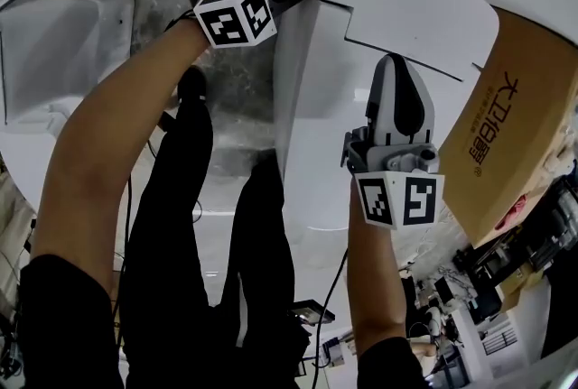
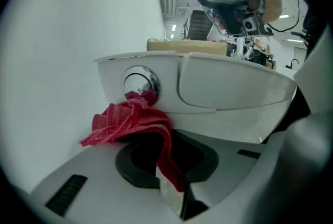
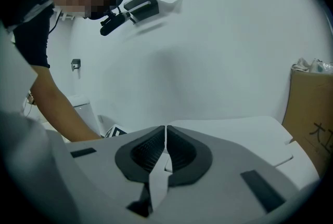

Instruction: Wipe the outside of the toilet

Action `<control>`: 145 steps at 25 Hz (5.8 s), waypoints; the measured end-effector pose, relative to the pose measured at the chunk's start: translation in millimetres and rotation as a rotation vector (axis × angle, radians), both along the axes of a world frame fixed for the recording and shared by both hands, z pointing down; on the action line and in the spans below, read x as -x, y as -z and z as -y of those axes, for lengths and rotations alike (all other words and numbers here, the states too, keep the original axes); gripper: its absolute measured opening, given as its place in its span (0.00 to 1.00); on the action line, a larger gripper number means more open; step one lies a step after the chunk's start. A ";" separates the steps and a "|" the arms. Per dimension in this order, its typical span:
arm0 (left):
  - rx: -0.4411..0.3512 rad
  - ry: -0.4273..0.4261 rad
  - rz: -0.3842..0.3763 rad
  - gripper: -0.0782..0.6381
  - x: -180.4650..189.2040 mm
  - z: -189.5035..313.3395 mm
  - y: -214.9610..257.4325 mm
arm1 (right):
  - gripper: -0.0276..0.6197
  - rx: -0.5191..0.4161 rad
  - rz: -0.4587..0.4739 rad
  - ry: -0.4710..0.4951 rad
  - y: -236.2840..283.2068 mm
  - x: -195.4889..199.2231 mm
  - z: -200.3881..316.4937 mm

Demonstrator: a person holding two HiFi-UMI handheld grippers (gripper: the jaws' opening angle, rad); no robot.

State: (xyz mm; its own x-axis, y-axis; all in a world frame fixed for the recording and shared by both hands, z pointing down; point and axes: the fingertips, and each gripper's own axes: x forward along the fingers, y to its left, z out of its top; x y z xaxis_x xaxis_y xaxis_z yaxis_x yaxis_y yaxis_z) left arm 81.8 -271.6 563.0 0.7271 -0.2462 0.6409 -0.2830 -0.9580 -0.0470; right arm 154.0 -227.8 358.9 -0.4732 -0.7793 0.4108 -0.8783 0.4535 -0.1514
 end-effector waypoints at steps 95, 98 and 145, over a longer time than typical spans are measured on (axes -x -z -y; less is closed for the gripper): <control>0.103 0.116 0.038 0.19 -6.6 -1.3 -54.6 | 0.10 0.078 0.066 -0.090 -42.0 44.9 46.5; 0.099 0.102 0.052 0.19 -7.2 -33.9 -57.2 | 0.10 0.098 0.063 -0.069 -45.0 46.8 24.2; 0.385 -0.035 0.097 0.19 -128.6 -513.0 -44.5 | 0.10 0.140 0.073 0.216 -22.2 19.1 -169.0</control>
State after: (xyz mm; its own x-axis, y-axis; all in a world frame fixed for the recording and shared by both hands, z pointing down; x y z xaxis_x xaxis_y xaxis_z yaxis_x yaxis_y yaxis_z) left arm 210.4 241.5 607.5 0.6622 0.0493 0.7477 -0.2615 -0.9199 0.2922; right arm 134.9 -58.8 381.1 -0.6547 -0.5949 0.4663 -0.7479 0.5992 -0.2856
